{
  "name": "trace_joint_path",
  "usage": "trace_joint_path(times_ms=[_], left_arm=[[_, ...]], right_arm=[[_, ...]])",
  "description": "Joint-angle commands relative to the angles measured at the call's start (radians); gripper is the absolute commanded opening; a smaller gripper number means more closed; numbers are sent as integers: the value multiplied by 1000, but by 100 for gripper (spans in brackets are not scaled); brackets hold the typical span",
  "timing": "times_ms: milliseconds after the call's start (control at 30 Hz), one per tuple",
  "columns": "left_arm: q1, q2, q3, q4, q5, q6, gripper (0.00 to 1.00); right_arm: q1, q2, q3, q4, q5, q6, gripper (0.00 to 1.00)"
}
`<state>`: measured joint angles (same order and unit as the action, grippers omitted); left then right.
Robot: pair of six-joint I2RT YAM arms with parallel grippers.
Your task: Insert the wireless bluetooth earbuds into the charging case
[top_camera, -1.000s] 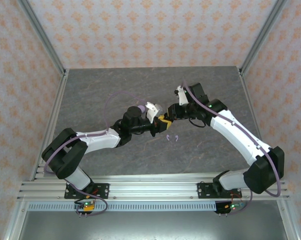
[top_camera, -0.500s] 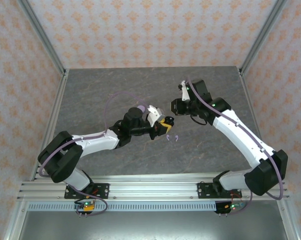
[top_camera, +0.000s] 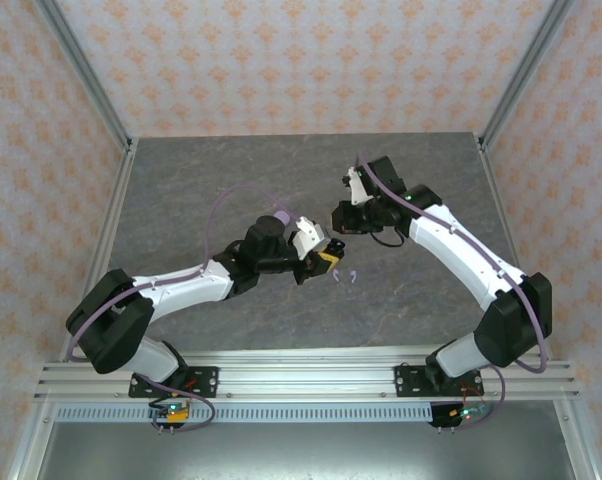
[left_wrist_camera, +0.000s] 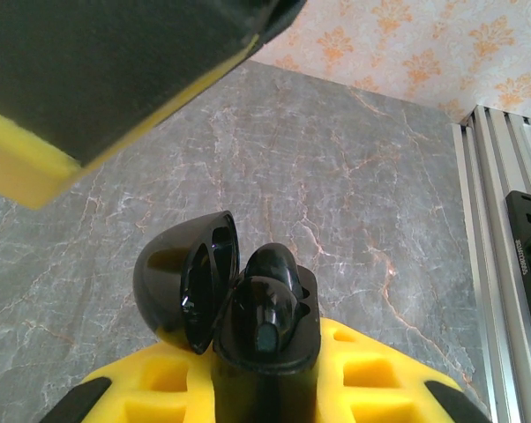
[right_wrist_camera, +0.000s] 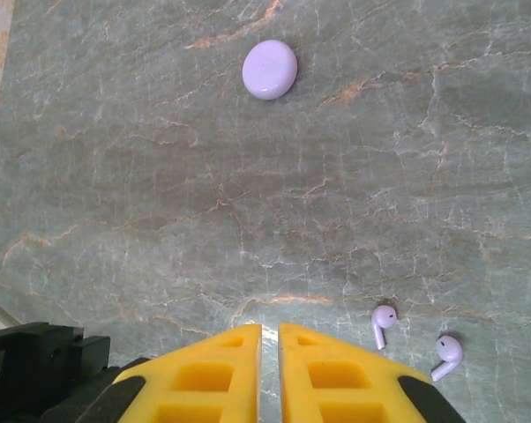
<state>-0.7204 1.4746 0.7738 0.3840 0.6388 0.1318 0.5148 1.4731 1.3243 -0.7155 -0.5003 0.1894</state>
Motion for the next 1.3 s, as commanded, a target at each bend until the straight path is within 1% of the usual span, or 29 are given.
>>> trace_joint_path(times_ms=[0, 233, 500, 667, 1267], left_arm=[[-6, -23, 31, 12, -29, 1, 19], [-6, -17, 44, 14, -37, -9, 19], [-5, 2, 62, 9, -90, -57, 19], [-2, 9, 68, 12, -127, -88, 19], [12, 16, 77, -5, -160, -127, 19]], right_arm=[[4, 17, 31, -39, -31, -8, 14], [4, 38, 26, -56, -61, -19, 15], [4, 29, 4, -66, -86, -37, 15], [4, 13, -12, -70, -83, -44, 15], [4, -12, -3, -79, -31, -40, 15]])
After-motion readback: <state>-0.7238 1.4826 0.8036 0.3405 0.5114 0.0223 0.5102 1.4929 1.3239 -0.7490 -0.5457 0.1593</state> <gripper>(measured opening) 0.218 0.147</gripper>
